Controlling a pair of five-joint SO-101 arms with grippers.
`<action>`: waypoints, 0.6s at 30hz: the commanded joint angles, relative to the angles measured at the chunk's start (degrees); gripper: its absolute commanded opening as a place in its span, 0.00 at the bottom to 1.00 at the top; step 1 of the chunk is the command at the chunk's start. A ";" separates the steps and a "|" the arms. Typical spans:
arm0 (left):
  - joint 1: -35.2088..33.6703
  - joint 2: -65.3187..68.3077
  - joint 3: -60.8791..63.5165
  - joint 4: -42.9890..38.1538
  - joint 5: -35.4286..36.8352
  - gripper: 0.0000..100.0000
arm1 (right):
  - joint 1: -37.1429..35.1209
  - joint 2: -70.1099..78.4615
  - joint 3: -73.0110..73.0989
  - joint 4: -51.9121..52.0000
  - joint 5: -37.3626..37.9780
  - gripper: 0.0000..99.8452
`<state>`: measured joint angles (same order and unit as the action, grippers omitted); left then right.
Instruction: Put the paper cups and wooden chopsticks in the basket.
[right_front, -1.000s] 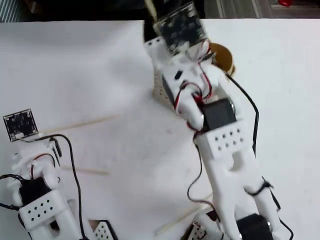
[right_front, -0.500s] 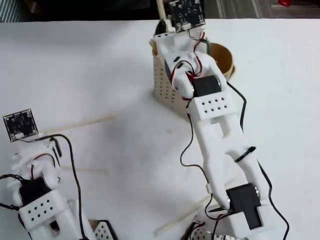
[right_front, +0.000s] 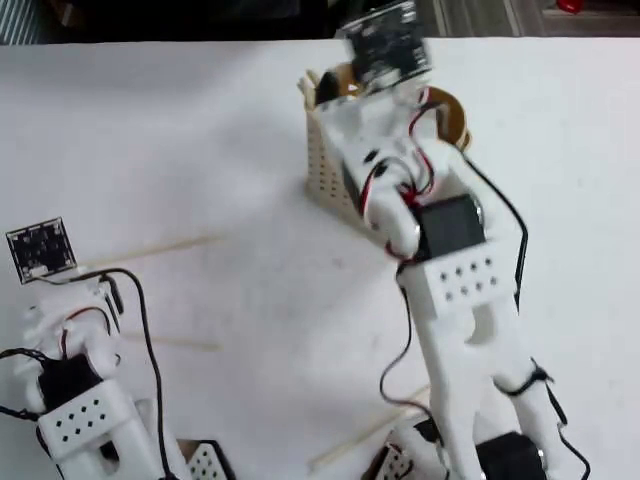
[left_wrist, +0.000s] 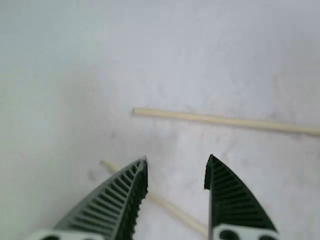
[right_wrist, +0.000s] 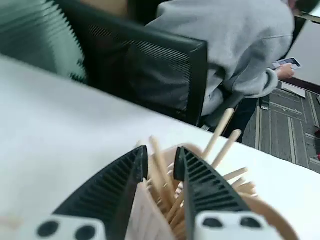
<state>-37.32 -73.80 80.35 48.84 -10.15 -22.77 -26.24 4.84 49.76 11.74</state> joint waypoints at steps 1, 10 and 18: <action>-1.10 -0.84 -4.31 -0.88 -4.40 0.20 | -4.88 -4.53 -0.44 9.63 5.71 0.10; -1.01 -0.75 -15.03 8.44 -12.04 0.20 | -8.84 -5.14 2.55 28.79 9.67 0.10; -1.01 -0.84 -16.00 14.51 -17.49 0.20 | -7.60 -5.23 11.16 44.88 20.66 0.10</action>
<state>-37.93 -73.80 66.11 62.20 -25.89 -31.03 -29.67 14.68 89.49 26.59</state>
